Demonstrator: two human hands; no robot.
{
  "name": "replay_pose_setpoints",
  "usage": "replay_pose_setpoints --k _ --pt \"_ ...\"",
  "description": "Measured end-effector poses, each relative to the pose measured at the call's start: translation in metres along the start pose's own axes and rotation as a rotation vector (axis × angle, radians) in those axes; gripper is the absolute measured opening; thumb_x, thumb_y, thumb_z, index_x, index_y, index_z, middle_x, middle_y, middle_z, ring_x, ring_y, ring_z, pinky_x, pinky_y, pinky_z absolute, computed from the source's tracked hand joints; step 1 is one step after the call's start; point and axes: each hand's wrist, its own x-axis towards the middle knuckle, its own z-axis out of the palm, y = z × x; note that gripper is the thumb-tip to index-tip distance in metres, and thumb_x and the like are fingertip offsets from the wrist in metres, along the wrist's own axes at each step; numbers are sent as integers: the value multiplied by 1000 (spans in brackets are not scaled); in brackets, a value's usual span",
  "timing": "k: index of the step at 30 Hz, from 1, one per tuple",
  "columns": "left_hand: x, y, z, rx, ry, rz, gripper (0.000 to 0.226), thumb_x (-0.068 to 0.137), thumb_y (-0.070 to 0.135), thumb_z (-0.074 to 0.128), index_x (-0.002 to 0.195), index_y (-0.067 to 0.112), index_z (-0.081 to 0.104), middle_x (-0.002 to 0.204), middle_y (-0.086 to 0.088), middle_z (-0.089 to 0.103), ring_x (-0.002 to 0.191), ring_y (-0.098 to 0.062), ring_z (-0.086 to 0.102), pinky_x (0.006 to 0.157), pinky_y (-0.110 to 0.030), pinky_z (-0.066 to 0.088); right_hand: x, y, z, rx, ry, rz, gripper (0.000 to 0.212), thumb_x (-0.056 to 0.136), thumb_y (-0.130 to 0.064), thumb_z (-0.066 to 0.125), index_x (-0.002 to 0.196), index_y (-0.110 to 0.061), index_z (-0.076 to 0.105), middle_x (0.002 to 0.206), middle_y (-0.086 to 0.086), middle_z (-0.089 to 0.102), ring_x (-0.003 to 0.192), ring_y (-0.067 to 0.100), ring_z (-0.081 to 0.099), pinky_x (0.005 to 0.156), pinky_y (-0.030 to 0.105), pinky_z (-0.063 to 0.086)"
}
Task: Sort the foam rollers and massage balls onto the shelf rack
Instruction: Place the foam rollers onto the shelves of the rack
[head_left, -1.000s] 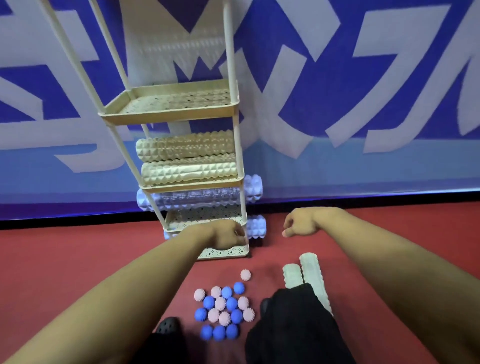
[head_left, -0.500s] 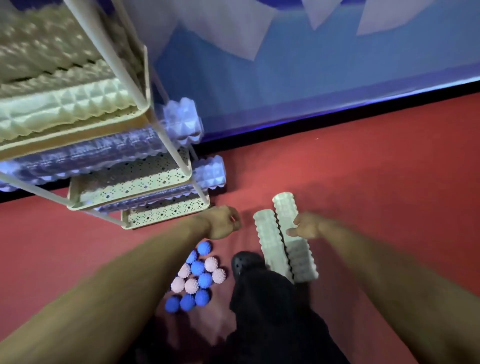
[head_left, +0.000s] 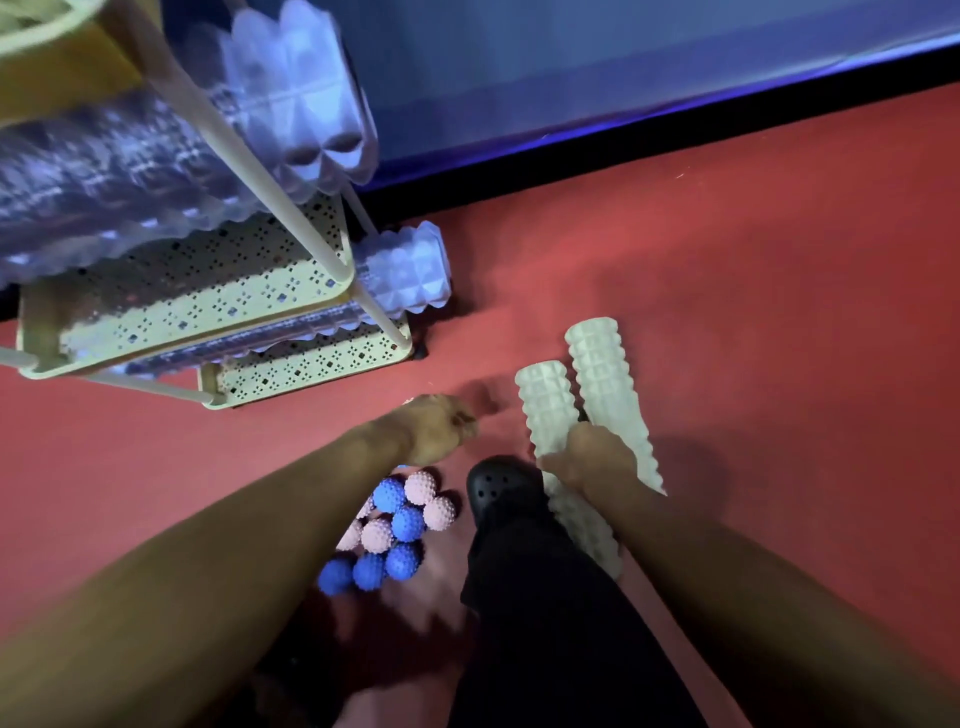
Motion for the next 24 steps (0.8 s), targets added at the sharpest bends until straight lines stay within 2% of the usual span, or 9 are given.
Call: replay_pose_setpoints --k 2,5,9,13,16,19,20,22,24 --pt "1 -4 1 -17 -1 -1 37 102 44 51 130 24 63 131 2 64 115 -17 57 99 -23 41 1 -3 11 50 25 23 43 80 -47 78 89 -13 53 75 -3 63 73 16 63 67 29 48" --pt "3 -8 4 -43 -10 5 35 102 45 51 129 26 63 129 3 63 109 -13 55 94 -21 38 5 -3 27 91 52 65 73 74 -53 81 115 -5 45 92 3 69 88 21 69 80 40 59" --pt "1 -12 4 -71 -4 3 32 101 45 52 126 28 63 127 4 63 107 -13 56 93 -23 40 -4 -3 21 143 87 52 69 84 -48 72 130 -7 39 104 3 66 92 24 66 79 39 55" --pt "-21 -4 -10 -67 18 -2 33 103 39 53 131 22 61 115 5 62 102 -11 54 88 -17 36 -23 -10 -10 168 123 1 87 85 -54 67 147 -9 27 102 1 62 88 23 62 75 37 53" --pt "-52 7 -35 -73 96 12 34 102 39 54 128 20 62 123 1 66 107 -15 59 88 -18 39 -51 -27 -55 231 192 -69 84 87 -59 65 145 -9 30 104 1 63 86 22 60 65 32 47" --pt "-100 22 -72 -48 224 46 42 100 48 52 133 22 58 129 -1 65 116 -20 59 101 -27 43 -89 -50 -104 433 254 -123 93 84 -64 64 150 -10 28 130 6 62 110 28 63 76 32 46" --pt "-119 28 -84 -50 269 60 44 100 49 52 133 21 57 128 -2 66 116 -21 60 102 -29 43 -104 -58 -120 539 277 -155 90 81 -65 67 146 -10 35 129 5 62 112 28 63 82 34 49" --pt "-161 40 -106 -68 364 91 46 98 49 56 134 20 55 122 -2 69 110 -20 63 96 -27 44 -139 -75 -149 762 300 -231 78 72 -63 75 127 -13 51 115 2 68 105 24 67 92 41 54" --pt "-205 51 -121 -113 443 119 53 94 51 62 137 21 54 123 -1 66 107 -19 64 96 -29 46 -175 -90 -169 949 284 -309 68 60 -60 82 108 -15 67 100 0 76 93 18 73 91 45 57"
